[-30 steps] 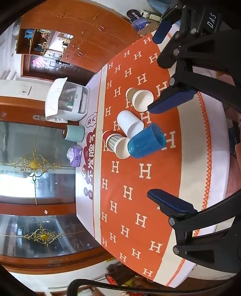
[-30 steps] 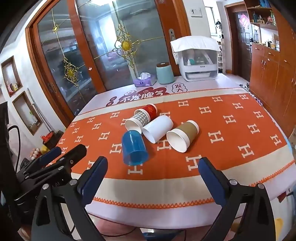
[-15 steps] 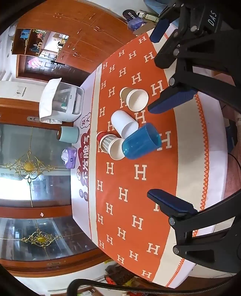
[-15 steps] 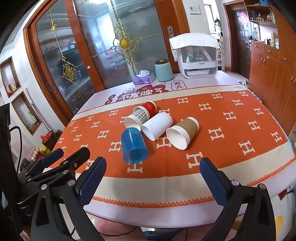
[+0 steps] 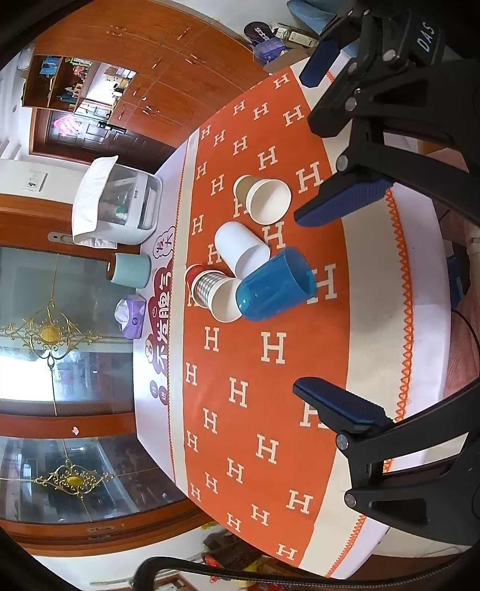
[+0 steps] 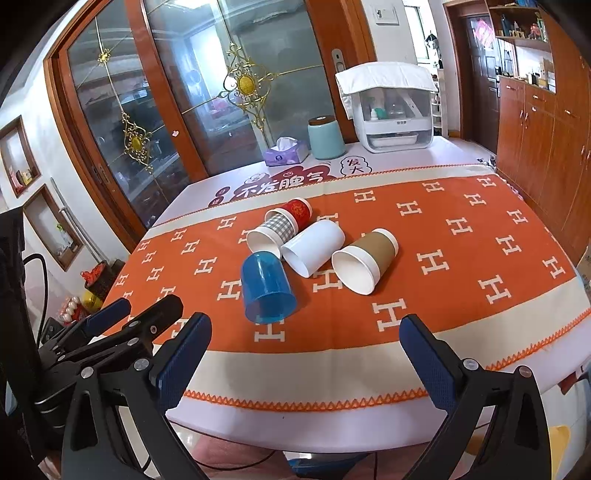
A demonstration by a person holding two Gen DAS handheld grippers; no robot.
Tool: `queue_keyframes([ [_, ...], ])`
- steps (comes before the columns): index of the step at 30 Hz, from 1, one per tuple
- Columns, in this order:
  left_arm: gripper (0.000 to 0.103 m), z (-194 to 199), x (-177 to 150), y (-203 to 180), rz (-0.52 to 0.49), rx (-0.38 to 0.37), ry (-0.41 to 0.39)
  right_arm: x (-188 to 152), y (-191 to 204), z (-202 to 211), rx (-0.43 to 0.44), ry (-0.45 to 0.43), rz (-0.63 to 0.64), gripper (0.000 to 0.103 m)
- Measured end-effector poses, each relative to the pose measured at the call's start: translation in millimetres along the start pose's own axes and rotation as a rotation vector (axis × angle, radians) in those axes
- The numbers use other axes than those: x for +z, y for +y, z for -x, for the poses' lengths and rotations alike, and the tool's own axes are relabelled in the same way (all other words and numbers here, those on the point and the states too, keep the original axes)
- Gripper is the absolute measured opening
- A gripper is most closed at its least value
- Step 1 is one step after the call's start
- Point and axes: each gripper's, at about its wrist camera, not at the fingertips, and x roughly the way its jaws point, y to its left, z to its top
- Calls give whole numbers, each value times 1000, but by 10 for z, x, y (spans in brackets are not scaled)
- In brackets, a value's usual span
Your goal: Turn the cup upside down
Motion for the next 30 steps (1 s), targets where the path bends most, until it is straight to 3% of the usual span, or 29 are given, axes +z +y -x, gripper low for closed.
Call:
queue_keyframes([
  [15, 81, 7, -14, 25, 6, 23, -2, -35, 78, 73, -21, -32, 35, 102],
  [30, 79, 19, -37, 16, -6, 55, -16, -23, 78, 3, -15, -9, 39, 102],
])
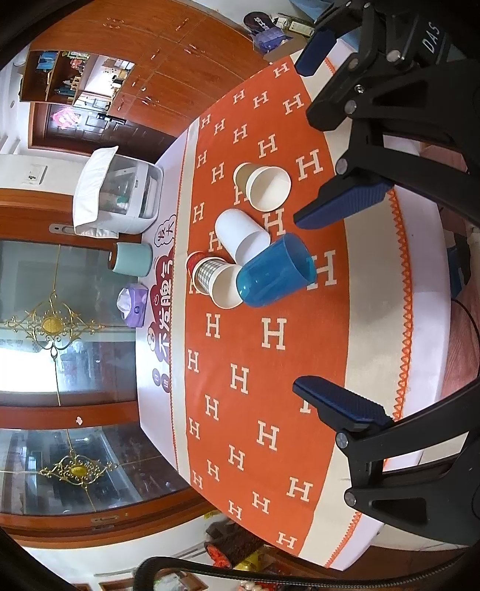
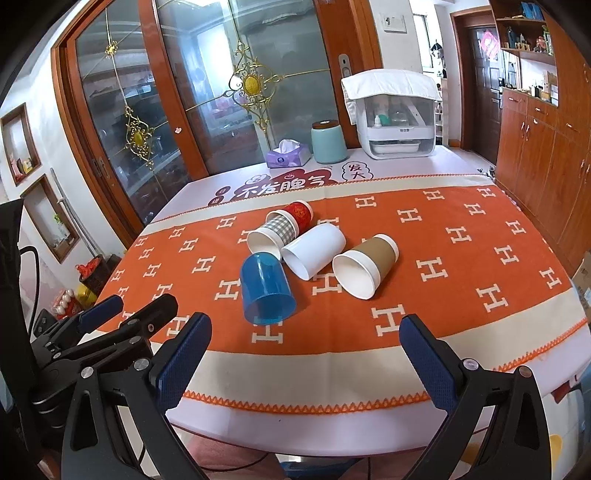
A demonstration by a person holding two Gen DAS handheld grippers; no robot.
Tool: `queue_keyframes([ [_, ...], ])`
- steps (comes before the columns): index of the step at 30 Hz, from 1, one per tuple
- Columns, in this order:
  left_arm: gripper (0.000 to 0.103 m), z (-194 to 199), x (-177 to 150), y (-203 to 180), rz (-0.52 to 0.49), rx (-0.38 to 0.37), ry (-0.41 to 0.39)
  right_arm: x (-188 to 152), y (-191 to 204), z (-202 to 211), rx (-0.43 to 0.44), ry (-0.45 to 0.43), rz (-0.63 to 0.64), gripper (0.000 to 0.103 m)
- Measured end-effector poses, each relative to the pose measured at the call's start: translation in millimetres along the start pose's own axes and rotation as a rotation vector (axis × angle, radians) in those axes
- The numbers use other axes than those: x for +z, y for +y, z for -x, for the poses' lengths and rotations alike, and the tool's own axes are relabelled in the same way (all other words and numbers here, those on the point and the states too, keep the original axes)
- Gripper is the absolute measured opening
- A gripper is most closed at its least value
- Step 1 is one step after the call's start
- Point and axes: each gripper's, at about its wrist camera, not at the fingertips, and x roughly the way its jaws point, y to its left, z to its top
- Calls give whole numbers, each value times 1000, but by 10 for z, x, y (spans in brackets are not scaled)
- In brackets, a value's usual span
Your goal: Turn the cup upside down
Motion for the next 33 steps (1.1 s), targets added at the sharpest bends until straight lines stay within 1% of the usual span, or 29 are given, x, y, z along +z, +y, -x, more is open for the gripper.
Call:
queue_keyframes([
  [8, 79, -6, -12, -1, 0, 9, 3, -11, -18, -69, 23, 14, -5, 102],
  [22, 79, -68, -7, 9, 3, 28, 15, -22, -12, -162, 20, 17, 4, 102],
  [33, 79, -175, 51, 95, 11, 46, 17, 85, 69, -354, 36, 47, 38, 102],
])
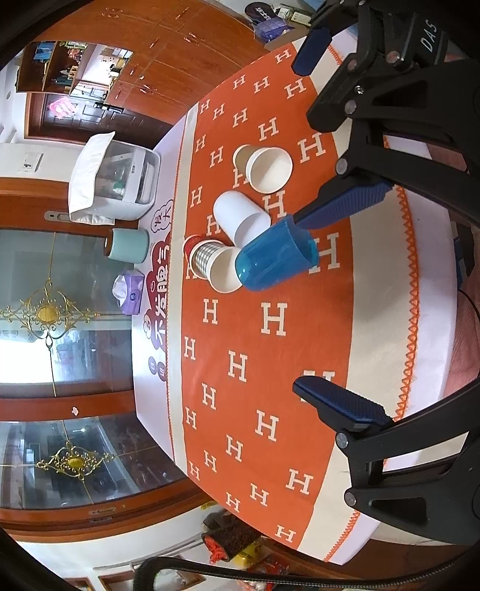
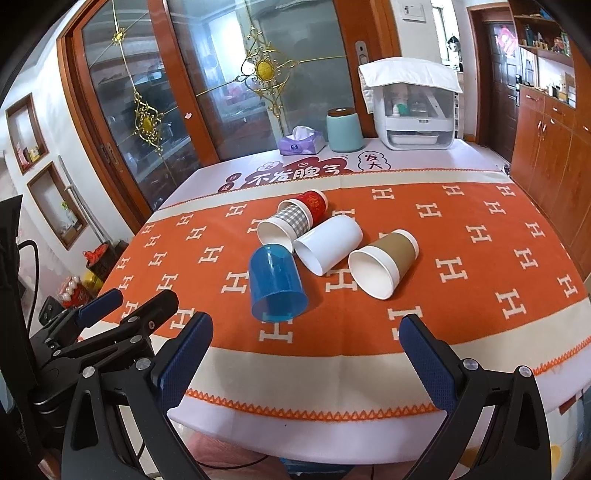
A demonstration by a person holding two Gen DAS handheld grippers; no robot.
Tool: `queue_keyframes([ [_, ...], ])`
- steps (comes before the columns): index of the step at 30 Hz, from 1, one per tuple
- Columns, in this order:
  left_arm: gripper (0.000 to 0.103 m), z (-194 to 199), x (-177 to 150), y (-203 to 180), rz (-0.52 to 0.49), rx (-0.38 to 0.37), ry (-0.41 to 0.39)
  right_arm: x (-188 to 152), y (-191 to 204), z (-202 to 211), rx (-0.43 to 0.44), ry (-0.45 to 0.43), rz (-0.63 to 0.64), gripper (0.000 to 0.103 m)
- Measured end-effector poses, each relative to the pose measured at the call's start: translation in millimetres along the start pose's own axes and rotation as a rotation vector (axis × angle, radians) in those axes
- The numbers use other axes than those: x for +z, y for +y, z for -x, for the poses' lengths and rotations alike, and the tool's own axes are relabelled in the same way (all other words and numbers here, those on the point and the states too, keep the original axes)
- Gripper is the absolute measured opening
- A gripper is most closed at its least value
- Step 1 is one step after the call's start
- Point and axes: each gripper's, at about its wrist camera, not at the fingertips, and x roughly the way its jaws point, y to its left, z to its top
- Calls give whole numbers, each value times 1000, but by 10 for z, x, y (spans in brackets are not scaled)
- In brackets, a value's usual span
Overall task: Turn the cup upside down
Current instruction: 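Move the right gripper to the blue plastic cup and close on it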
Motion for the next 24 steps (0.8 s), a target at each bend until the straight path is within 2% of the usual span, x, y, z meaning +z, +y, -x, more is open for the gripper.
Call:
queue_keyframes([
  [11, 80, -209, 208, 252, 21, 2, -2, 399, 277, -344, 22, 25, 126, 101],
  [13, 80, -269, 285, 325, 28, -1, -2, 511, 323, -446, 29, 34, 142, 99],
  [16, 80, -384, 389, 452, 38, 17, 4, 720, 353, -635, 28, 50, 156, 90],
  [18, 80, -500, 457, 550, 40, 28, 19, 885, 341, -856, 35, 108, 145, 83],
  [24, 80, -946, 591, 831, 58, 46, 113, 1167, 278, -1632, 114, 329, 94, 83],
])
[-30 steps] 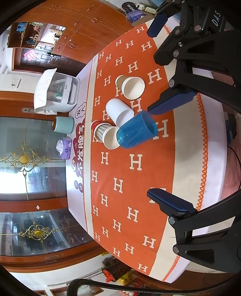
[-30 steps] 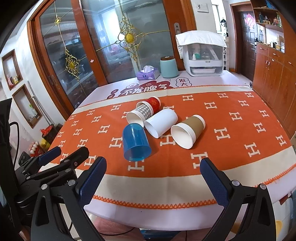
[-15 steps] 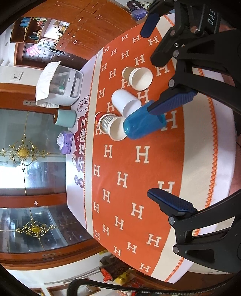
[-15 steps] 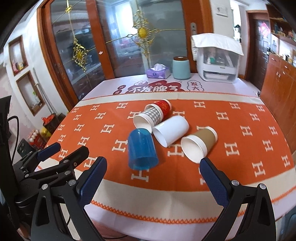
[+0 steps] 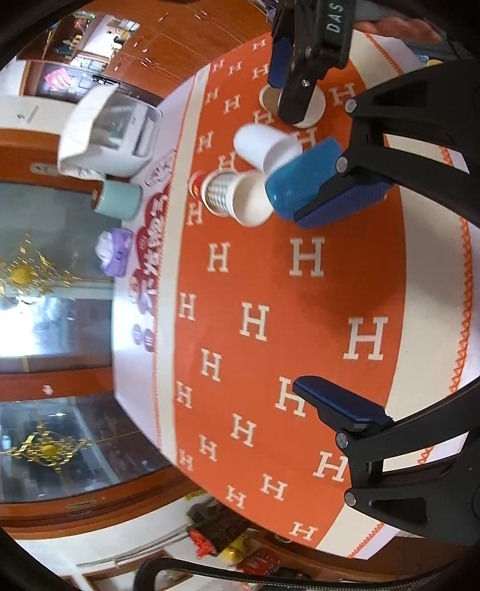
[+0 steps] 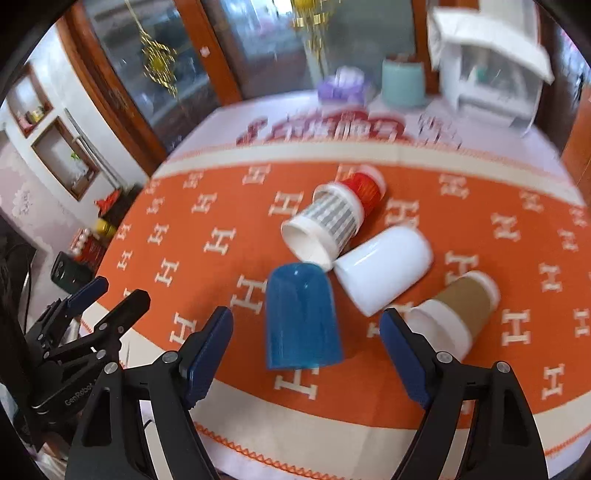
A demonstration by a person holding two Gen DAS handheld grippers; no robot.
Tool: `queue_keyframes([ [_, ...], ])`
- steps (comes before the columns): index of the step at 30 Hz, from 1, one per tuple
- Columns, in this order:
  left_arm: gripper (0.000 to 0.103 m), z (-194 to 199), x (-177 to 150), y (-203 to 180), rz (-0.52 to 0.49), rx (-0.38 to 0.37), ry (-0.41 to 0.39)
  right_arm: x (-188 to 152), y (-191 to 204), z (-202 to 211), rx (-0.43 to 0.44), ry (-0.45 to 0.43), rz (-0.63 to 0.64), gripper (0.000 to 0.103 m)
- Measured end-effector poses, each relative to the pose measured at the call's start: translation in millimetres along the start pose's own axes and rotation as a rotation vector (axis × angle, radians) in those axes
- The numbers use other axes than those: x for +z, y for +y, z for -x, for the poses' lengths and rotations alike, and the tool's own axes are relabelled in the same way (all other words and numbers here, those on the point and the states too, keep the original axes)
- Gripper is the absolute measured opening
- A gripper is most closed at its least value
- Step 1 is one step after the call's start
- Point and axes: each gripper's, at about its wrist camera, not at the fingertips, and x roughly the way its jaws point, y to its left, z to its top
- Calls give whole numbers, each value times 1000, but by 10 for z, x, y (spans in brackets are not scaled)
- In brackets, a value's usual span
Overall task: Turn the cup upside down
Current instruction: 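Move the right gripper to the blue plastic cup and close on it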
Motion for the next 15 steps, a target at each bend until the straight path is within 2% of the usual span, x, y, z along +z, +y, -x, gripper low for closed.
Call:
queue_keyframes([
  [5, 80, -416, -3, 236, 73, -31, 101, 185, -19, -598, 31, 147, 0, 83],
  [15, 80, -838, -292, 355, 94, -23, 194, 223, 87, -1363, -6, 293, 54, 84],
])
